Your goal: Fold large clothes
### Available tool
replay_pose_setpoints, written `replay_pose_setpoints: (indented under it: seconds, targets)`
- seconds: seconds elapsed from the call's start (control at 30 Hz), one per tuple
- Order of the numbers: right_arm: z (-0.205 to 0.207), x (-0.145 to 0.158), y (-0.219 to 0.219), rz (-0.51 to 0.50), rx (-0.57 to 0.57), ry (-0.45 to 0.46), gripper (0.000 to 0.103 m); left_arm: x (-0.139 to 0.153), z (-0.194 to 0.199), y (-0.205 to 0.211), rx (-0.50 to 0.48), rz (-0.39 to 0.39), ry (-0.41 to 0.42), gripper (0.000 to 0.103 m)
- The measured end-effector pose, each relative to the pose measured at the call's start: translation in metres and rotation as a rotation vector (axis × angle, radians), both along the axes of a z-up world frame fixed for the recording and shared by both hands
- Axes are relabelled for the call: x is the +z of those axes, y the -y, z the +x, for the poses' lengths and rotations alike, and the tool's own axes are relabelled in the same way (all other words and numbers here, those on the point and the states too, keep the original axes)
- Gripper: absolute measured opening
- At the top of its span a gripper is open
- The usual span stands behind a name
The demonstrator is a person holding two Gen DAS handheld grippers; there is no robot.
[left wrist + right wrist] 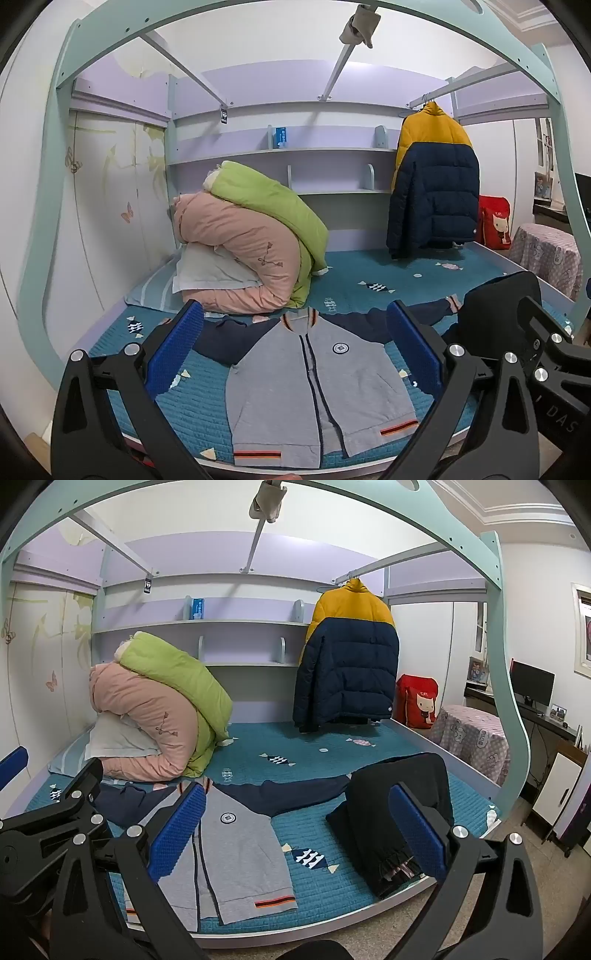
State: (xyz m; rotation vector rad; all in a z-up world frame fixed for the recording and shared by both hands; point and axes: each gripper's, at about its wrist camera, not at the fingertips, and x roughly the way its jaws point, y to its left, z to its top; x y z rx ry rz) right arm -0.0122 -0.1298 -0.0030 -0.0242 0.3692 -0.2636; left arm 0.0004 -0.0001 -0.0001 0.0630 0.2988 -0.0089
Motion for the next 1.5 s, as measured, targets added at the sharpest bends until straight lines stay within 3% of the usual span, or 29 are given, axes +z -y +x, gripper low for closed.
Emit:
replay_pose_setpoints:
  seconds: [1.5]
  targets:
    - [-0.001,0.001,0.003,-0.003,0.000,0.007,0.096,0.005,-0.004,0.009,-0.004,-0.016,0.003,0.099]
